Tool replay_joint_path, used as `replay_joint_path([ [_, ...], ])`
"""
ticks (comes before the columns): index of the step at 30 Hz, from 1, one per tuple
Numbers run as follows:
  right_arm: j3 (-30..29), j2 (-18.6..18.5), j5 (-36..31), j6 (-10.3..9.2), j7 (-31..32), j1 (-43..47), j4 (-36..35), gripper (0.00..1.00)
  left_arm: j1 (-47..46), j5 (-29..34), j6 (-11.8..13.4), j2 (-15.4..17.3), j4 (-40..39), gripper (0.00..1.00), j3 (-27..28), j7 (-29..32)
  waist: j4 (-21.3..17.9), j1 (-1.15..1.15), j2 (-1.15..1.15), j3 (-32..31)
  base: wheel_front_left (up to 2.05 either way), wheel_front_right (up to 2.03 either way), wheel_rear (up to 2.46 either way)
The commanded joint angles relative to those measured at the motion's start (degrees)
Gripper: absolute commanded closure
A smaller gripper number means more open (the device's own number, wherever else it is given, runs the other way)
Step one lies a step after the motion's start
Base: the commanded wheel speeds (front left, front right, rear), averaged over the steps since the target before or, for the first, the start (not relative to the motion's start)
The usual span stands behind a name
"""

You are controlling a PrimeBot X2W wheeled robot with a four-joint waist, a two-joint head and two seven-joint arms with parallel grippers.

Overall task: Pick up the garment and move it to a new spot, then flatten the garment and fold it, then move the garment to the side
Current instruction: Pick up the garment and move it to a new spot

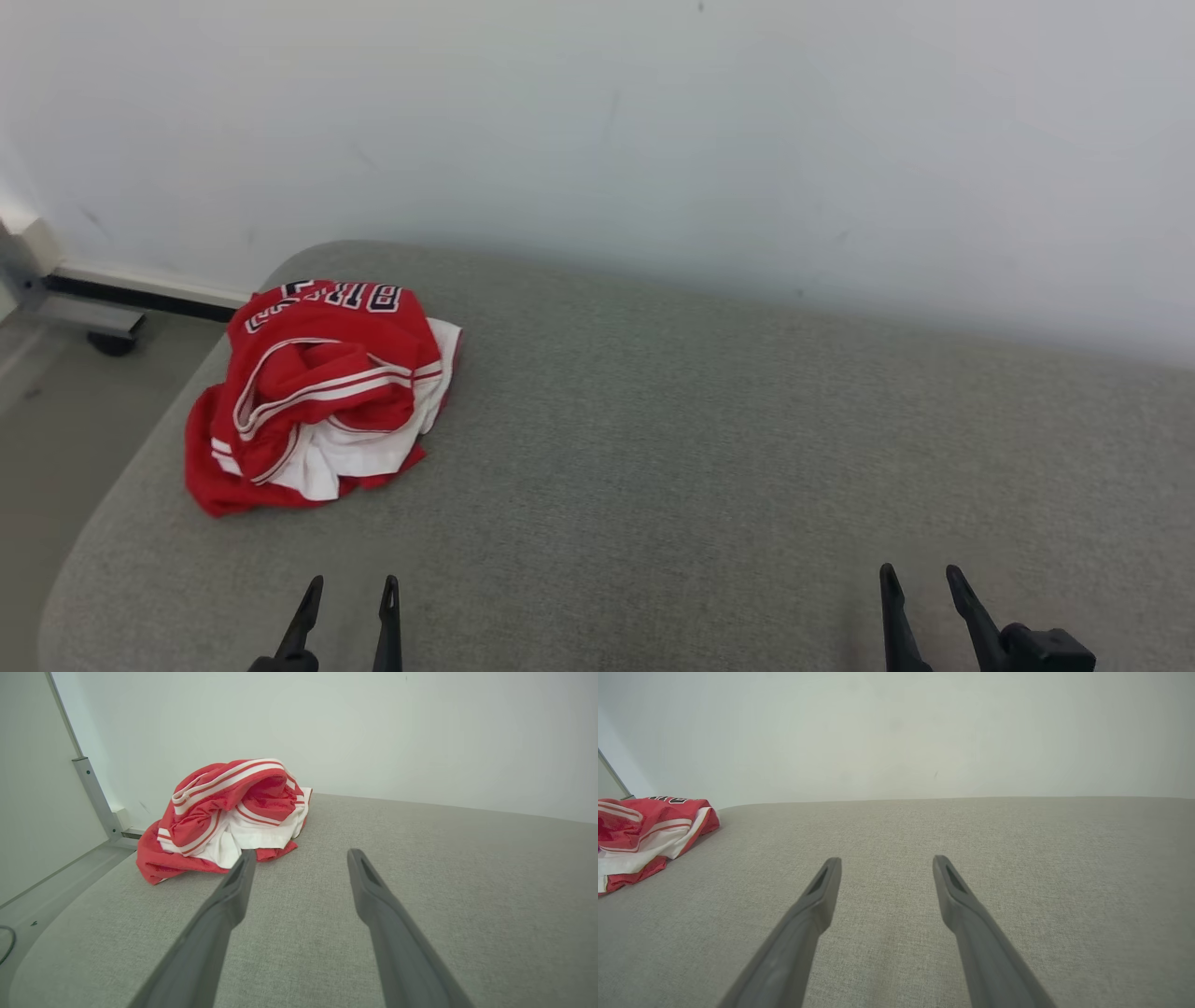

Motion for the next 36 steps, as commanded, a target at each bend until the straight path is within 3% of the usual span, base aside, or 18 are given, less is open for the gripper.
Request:
replay_joint_path([
  [1, 0.3, 0.0, 0.6, -0.12, -0.4, -0.5, 0.3, 0.0, 0.0, 0.3, 0.0, 0.4, 0.0, 0.0, 0.3, -0.2, 6.9, 0.0, 0.0, 0.3, 0.0, 0.0, 0.0],
  [4, 1.0, 0.0, 0.9, -0.12, -0.5, -1.0, 0.7, 0.0, 0.0, 0.2, 0.1, 0.6, 0.0, 0.0, 0.7, -0.2, 10.3, 0.0, 0.0, 0.5, 0.0, 0.0, 0.0],
  [9, 3.8, 0.0, 0.1, -0.12, -0.7, -4.0, 1.3, 0.0, 1.1, -0.7, 1.3, 0.5, -2.2, 0.0, 2.8, -0.2, 12.2, 0.0, 0.0, 2.7, 0.0, 0.0, 0.0],
  [26, 7.0, 0.0, 0.0, -0.12, -0.8, -8.3, 4.6, 0.0, 2.8, -0.9, 1.9, -0.1, -5.3, 0.0, 5.7, -0.2, 13.1, 0.0, 0.0, 4.4, 0.0, 0.0, 0.0],
  [32, 6.6, 0.0, -0.1, -0.12, -0.8, -7.5, 4.2, 0.0, -1.6, -2.6, 0.3, -0.4, -1.8, 0.0, 5.0, 0.3, 13.1, 0.0, 0.0, 4.4, 0.0, 0.0, 0.0],
  [36, 6.2, 0.0, -1.0, -0.12, -0.8, -6.9, 3.6, 0.0, -10.9, -4.0, -1.2, -0.2, 3.0, 0.0, 3.5, 5.6, 13.6, 0.0, 0.0, 5.1, 0.0, 0.0, 0.0],
])
